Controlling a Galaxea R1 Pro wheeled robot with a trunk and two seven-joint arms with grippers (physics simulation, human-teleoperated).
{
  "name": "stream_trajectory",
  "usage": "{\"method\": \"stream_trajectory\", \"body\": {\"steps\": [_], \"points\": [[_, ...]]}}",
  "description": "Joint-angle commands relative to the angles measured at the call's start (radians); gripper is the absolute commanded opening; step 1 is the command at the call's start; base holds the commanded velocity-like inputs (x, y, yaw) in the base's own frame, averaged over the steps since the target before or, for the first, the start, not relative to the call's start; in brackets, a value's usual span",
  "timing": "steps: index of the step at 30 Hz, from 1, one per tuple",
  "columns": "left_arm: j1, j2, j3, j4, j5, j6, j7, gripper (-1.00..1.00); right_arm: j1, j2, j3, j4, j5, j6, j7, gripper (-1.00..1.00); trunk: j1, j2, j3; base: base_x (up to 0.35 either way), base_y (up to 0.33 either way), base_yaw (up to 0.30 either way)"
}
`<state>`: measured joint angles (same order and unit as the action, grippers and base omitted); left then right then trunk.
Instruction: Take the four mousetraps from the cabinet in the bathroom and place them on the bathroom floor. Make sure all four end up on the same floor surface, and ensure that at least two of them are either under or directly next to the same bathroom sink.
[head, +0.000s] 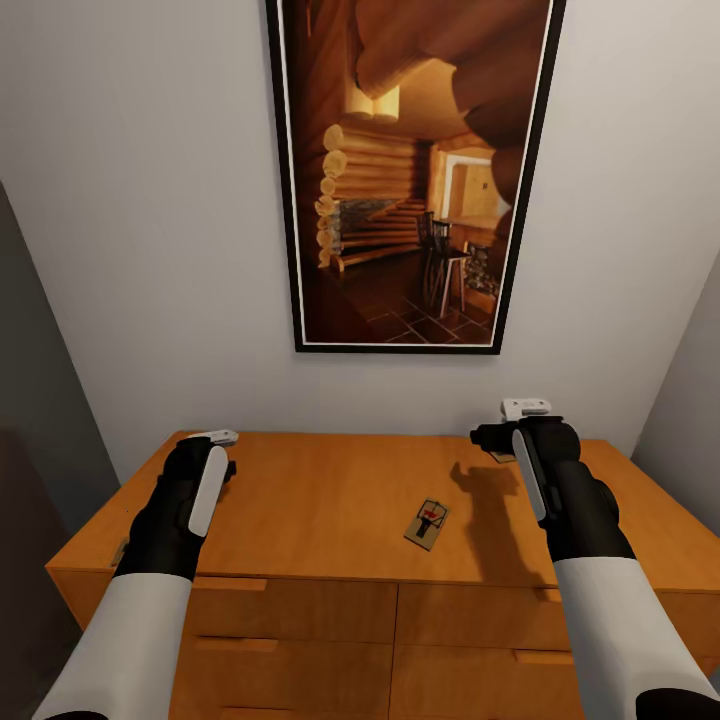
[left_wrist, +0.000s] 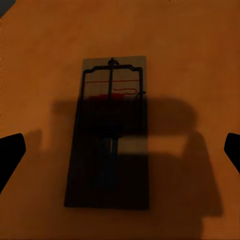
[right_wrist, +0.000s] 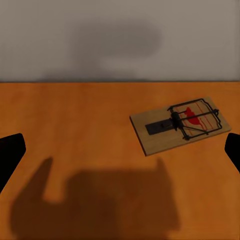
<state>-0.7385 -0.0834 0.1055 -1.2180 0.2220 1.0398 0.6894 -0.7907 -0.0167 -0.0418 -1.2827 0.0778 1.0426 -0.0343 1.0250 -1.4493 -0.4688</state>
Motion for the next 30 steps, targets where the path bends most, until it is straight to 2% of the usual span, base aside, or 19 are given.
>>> {"method": "stream_trajectory", "body": {"steps": [1,30], "points": [[-0.001,0.000,0.002,-0.001,0.010,0.001,0.009,1.00,-0.001,0.000,0.000,-0.001,0.007,0.005,0.004,1.00,0.000,-0.001,-0.001,0.000,0.000,0.000],[-0.001,-0.001,0.003,0.018,0.011,-0.005,0.015,1.00,-0.001,0.000,-0.001,0.000,0.008,0.005,0.004,1.00,0.000,-0.001,-0.001,0.000,0.000,0.000]]}}
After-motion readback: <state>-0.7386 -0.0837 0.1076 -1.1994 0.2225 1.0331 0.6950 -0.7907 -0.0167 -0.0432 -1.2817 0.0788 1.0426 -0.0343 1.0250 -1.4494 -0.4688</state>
